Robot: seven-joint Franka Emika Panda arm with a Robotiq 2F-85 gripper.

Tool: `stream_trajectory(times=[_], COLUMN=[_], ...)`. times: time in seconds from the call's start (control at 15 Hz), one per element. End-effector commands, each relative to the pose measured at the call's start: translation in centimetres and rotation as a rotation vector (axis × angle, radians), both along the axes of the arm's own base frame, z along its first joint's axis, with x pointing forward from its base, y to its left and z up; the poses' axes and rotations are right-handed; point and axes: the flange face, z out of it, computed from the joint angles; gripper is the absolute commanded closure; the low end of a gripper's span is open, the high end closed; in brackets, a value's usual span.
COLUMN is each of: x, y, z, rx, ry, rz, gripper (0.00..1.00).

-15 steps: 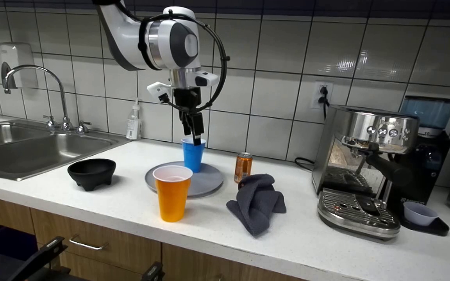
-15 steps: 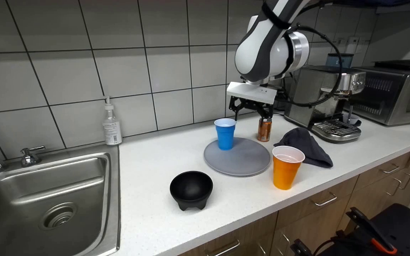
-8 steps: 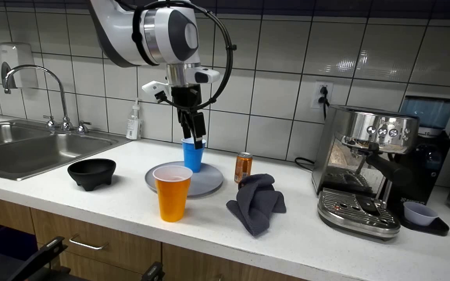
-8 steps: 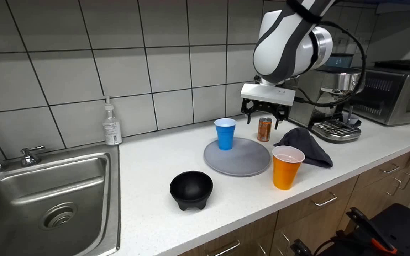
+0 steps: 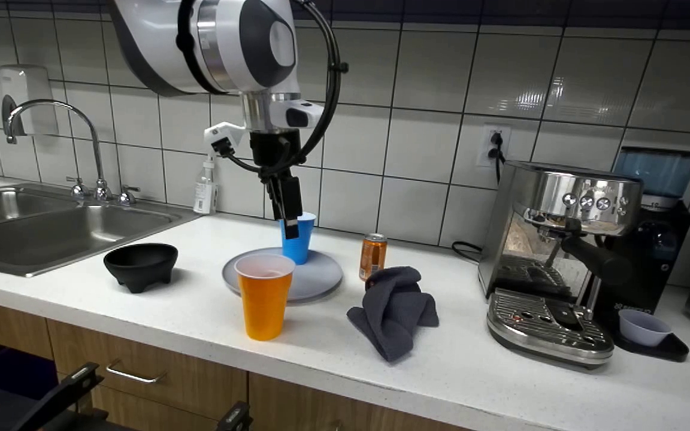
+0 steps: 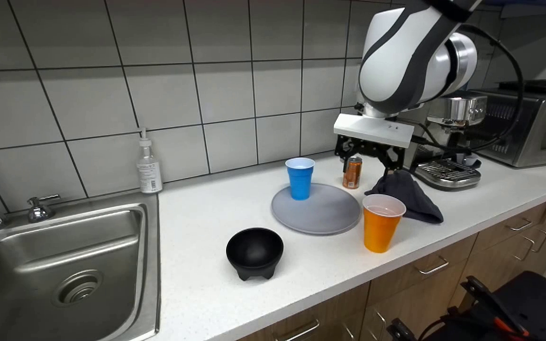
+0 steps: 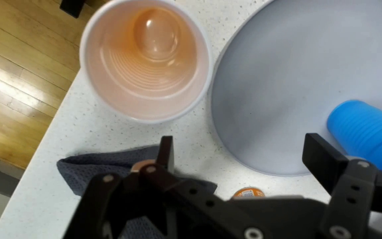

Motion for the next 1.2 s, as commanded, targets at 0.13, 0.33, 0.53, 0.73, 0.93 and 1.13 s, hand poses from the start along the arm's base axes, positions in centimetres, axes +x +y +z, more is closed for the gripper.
stream_trajectory(times=[0.13,0.33,0.53,0.73,0.93,1.13], x=[-4.3,-6.2,-5.9,-6.3,-6.4,-6.5], y=[0.1,-0.6,-1.6,-2.1,-2.3,-2.1], z=[1.2,1.5,2.4,3.0,3.3,3.1], rx=[0.017,0.016,0.021,0.017,0.016,0.014], ry=[-0.017,-0.015,-0.009,-0.006,0.006,0.022], rz=[-0.059,-0.072,-0.093,-0.110,-0.116,-0.116], gripper=[0.00,0.00,0.00,0.00,0.00,0.00])
